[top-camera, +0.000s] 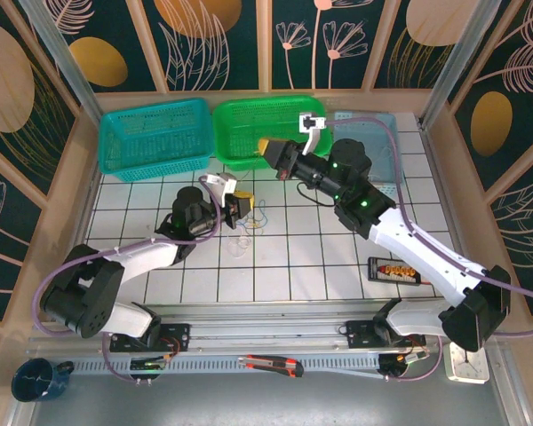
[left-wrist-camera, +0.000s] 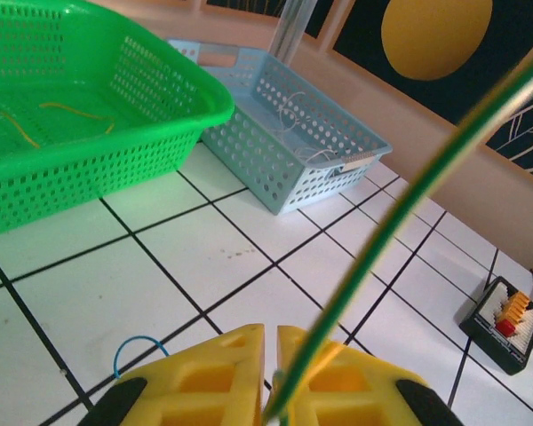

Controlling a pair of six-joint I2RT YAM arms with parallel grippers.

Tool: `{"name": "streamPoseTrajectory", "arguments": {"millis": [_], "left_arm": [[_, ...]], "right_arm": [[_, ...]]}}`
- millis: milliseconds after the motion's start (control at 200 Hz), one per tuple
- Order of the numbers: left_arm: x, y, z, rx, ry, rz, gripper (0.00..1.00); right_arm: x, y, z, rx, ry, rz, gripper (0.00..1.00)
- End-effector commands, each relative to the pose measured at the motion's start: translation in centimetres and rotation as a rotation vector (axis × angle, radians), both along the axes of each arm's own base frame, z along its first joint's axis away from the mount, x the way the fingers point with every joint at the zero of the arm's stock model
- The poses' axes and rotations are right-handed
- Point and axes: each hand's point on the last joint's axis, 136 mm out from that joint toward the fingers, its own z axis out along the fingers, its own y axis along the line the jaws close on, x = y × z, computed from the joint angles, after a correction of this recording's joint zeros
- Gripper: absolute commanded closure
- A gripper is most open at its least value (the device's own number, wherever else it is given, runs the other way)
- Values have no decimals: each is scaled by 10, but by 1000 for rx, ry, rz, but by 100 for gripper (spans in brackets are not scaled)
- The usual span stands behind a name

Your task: Untangle the cables

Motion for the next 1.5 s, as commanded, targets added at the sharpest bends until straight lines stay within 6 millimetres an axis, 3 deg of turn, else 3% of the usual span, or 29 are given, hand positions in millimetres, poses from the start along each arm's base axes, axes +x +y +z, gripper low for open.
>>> {"name": "streamPoseTrajectory", "arguments": {"millis": [0,335,540,616,816,936,1091,1266,1306,1346,1386,1496], "left_arm": [[-5,-5,-3,-29,6,-28,91],[-9,-2,-17,-29,46,-23,100],[-10,4,-11,-59,61,13,100],[-11,7,-6,-74,65,32,100],[-10,17,6,-144,99,103,100],[-10,21,15,-182,110,131,100],[-10,26,25,-216,115,162,100],[-9,28,34,-245,119,173,100],[-9,28,34,-252,123,175,100],[-8,28,36,-257,125,177,100],[-8,28,36,-262,129,177,100],[-7,26,37,-272,142,173,100]], "right_arm": [[-8,-16,52,116,-94,-1,100],[10,-41,59,145,-104,-67,100],[40,-47,34,108,-51,-108,100],[65,-59,20,90,-30,-160,100],[125,-65,-16,52,23,-235,100],[172,-67,-49,41,82,-266,100],[228,-58,-91,21,164,-262,100],[283,-33,-131,-8,229,-224,100],[296,-26,-140,-24,241,-217,87],[308,-20,-150,-44,249,-203,64],[320,-17,-160,-73,266,-207,48],[336,-16,-179,-127,300,-212,34]]}}
